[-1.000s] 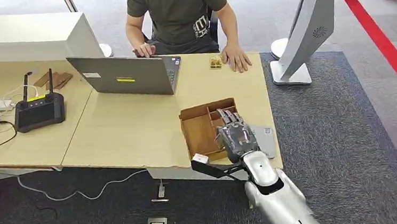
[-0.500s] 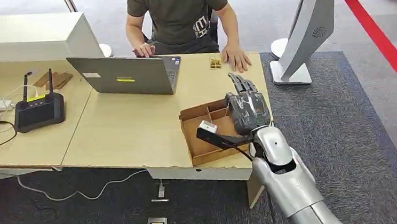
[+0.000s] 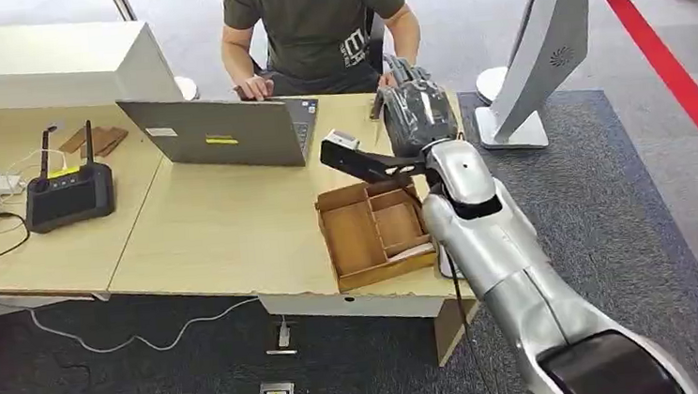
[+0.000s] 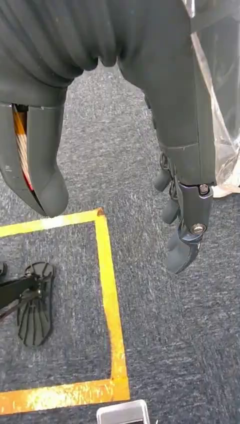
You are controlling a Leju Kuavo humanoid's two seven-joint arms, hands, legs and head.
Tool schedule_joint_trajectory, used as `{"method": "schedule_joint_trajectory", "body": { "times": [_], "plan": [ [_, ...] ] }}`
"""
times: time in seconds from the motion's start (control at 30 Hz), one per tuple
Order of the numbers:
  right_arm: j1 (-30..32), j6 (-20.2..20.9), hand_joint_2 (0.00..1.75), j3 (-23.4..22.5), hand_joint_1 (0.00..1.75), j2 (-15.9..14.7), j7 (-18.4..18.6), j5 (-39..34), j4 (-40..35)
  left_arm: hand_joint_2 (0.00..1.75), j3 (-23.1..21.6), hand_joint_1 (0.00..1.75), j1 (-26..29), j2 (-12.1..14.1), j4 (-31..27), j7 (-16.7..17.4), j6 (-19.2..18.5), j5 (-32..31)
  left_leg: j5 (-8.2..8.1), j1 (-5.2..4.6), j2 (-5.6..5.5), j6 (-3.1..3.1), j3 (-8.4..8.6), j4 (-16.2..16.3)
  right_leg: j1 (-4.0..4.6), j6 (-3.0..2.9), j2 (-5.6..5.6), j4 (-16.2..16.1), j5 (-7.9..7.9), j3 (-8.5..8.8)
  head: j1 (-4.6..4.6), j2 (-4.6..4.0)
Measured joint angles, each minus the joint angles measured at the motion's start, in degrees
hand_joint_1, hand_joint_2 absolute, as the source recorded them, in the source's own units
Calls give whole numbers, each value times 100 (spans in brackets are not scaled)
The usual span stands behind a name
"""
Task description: Pass the card to the sensor for recognition and then transmit it.
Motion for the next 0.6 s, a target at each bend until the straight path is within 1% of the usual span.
{"method": "schedule_joint_trajectory", "body": {
  "times": [0.1, 0.23, 0.57, 0.6],
  "plan": [
    [-191, 28, 175, -48, 175, 83, 116, 22, 362, 175, -2, 0, 2, 0, 0, 15, 55, 17, 0, 0, 0, 0, 0, 0, 0, 0, 0, -1, 0, 0, 0, 0],
    [-303, 39, 175, -85, 175, 155, 177, 72, 706, 175, -2, 0, 13, -2, 0, 22, 92, 31, 0, 0, 0, 0, 1, 0, 0, 0, 0, -1, 0, 0, 0, 0],
    [-373, 24, 175, -96, 175, 286, 175, 94, 1171, 175, -2, 0, 21, -7, 2, 116, 186, 83, 0, 1, 0, 0, 1, 0, 0, 0, 0, -1, 0, 0, -2, 0],
    [-375, 17, 175, -98, 120, 293, 170, 96, 1199, 175, -2, 0, 22, -7, 2, 120, 190, 87, 0, 1, 0, 0, 2, 0, 0, 0, 0, -1, 0, 0, 0, 0]
  ]
}}
